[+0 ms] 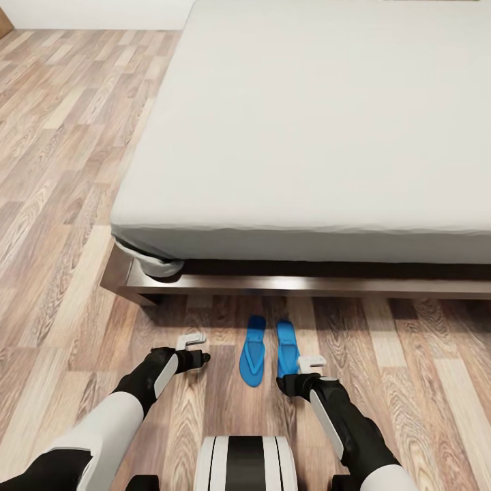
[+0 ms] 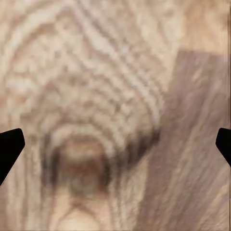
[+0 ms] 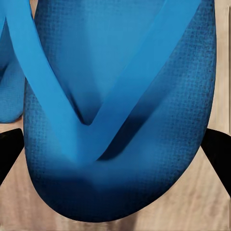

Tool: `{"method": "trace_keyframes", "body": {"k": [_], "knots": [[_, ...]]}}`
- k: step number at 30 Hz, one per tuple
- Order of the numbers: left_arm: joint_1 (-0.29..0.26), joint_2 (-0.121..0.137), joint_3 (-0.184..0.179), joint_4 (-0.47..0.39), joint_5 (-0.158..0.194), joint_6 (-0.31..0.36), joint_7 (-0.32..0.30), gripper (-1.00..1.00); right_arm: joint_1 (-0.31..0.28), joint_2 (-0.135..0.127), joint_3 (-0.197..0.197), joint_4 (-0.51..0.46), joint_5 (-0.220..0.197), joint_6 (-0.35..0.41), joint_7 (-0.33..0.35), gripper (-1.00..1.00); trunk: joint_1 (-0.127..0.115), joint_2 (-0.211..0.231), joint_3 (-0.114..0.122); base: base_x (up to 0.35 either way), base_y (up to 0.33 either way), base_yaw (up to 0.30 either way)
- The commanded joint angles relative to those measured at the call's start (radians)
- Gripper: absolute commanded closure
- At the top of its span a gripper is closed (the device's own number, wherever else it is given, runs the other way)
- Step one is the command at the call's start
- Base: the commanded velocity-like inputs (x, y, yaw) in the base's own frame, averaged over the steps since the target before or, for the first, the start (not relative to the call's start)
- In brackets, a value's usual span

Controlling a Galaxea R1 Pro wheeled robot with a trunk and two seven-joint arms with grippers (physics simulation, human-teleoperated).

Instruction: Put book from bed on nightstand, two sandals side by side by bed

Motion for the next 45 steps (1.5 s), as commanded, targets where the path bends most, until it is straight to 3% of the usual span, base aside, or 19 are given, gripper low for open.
{"method": "trace_keyframes", "body": {"k": [1, 32, 36, 42, 45], "knots": [[0.000, 0.000, -0.002, -0.001, 0.008, 0.005, 0.002, -1.00, 0.000, 0.000, 0.001, -0.001, -0.008, 0.004, -0.003, 1.00, 0.000, 0.000, -0.001, 0.127, 0.000, 0.000], [0.000, 0.000, -0.003, -0.001, 0.008, 0.010, 0.002, -1.00, 0.000, 0.000, -0.001, -0.006, -0.008, 0.004, -0.004, 1.00, 0.004, -0.002, -0.032, 0.005, 0.000, 0.000], [0.000, 0.000, -0.003, -0.001, 0.008, 0.011, 0.001, -1.00, 0.000, 0.000, 0.000, -0.007, -0.007, 0.004, -0.004, 1.00, 0.006, -0.003, -0.047, 0.000, 0.000, 0.000], [0.000, -0.001, -0.003, -0.001, 0.008, 0.011, 0.001, -1.00, 0.000, 0.000, -0.001, -0.007, -0.007, 0.004, -0.004, 1.00, 0.006, -0.003, -0.047, 0.000, 0.000, 0.000], [0.000, -0.001, -0.003, -0.001, 0.008, 0.011, 0.001, -1.00, 0.000, 0.000, -0.001, -0.007, -0.007, 0.004, -0.004, 1.00, 0.007, -0.004, -0.059, 0.000, 0.000, 0.000]]}}
